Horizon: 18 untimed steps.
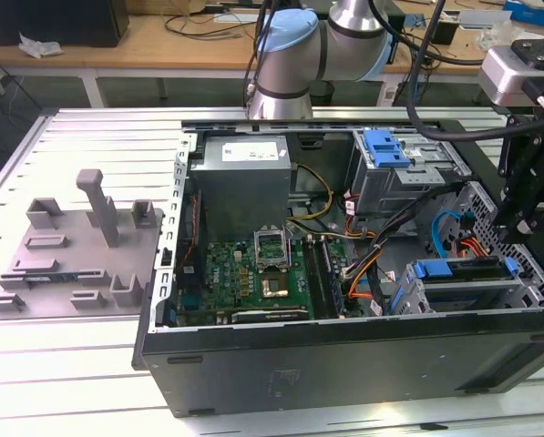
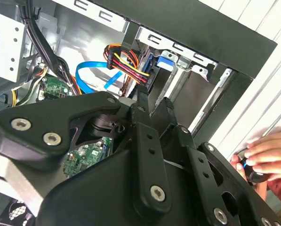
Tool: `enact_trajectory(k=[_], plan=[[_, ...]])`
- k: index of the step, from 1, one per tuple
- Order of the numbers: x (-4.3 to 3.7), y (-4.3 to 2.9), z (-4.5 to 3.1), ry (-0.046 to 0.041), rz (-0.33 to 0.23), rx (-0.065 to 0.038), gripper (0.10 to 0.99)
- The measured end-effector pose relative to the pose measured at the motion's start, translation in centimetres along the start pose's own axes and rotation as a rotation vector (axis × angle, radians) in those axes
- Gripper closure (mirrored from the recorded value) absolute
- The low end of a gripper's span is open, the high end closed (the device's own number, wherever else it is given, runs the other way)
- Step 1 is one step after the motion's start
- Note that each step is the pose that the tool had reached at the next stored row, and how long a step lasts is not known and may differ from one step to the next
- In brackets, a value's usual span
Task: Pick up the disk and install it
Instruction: 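Insert the second disk wire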
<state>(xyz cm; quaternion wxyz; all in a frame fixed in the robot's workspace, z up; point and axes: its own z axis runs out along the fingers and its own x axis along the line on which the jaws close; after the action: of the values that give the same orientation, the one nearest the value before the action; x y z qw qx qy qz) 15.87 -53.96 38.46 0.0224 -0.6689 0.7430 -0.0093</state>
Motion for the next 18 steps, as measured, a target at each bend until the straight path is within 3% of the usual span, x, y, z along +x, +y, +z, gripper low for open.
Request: enact_trajectory(k=[7, 8, 10, 13, 15, 18], plan=[[-0.06, 0.0, 0.0, 0.0, 0.0, 0.0, 0.784], [-0.33, -0.01, 0.01, 0.0017, 0.0, 0.0, 0.784], [-1.24, 0.03, 0.03, 0.0142, -0.001, 0.001, 0.784], [-2.69, 0.14, 0.05, 0.0407, -0.002, 0.002, 0.784], [-3.42, 0.16, 0.06, 0.0702, -0.003, 0.0, 0.784], [-4.12, 0.21, 0.08, 0.1227, -0.006, -0.008, 0.784]])
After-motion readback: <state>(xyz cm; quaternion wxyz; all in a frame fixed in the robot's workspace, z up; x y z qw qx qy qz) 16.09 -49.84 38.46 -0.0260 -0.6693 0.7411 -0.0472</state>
